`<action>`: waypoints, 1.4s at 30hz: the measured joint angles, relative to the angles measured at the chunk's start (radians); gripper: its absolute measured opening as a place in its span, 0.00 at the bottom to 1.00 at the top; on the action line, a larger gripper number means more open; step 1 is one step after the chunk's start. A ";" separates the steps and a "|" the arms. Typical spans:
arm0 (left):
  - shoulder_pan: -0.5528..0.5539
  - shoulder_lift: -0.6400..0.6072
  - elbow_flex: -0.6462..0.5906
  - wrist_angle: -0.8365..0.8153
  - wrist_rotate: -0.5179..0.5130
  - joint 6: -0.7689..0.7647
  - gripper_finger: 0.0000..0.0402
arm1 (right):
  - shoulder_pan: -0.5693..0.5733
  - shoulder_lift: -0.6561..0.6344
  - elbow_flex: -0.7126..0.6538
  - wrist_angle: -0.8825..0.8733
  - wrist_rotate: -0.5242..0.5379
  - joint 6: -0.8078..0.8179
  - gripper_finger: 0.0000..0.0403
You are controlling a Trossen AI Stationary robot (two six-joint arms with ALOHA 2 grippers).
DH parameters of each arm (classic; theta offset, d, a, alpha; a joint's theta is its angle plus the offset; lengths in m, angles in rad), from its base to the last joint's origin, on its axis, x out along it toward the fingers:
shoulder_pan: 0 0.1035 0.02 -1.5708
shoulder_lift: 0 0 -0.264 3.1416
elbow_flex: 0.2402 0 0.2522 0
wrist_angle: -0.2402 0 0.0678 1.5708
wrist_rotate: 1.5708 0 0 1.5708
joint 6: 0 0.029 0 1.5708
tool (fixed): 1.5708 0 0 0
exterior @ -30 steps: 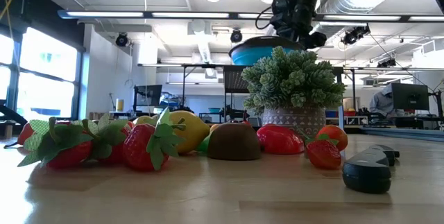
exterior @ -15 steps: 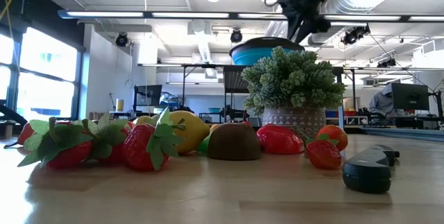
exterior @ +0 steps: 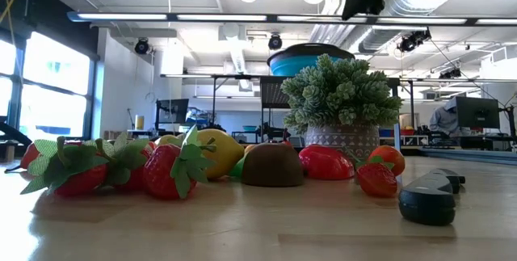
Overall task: Pick & Place Fruit
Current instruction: Put the blue strainer bowl on the shelf
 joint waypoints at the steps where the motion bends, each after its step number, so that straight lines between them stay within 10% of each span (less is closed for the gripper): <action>1: 0.000 0.000 0.000 0.000 0.000 0.000 0.00 | 0.014 -0.003 0.000 -0.002 0.000 0.001 0.02; 17: 0.000 0.000 0.000 0.000 0.000 0.000 0.00 | 0.280 -0.295 -0.489 0.365 -0.001 0.198 0.01; 42: 0.000 0.000 0.000 0.000 -0.078 0.001 0.00 | 0.718 -0.419 -1.121 1.084 0.718 0.537 0.01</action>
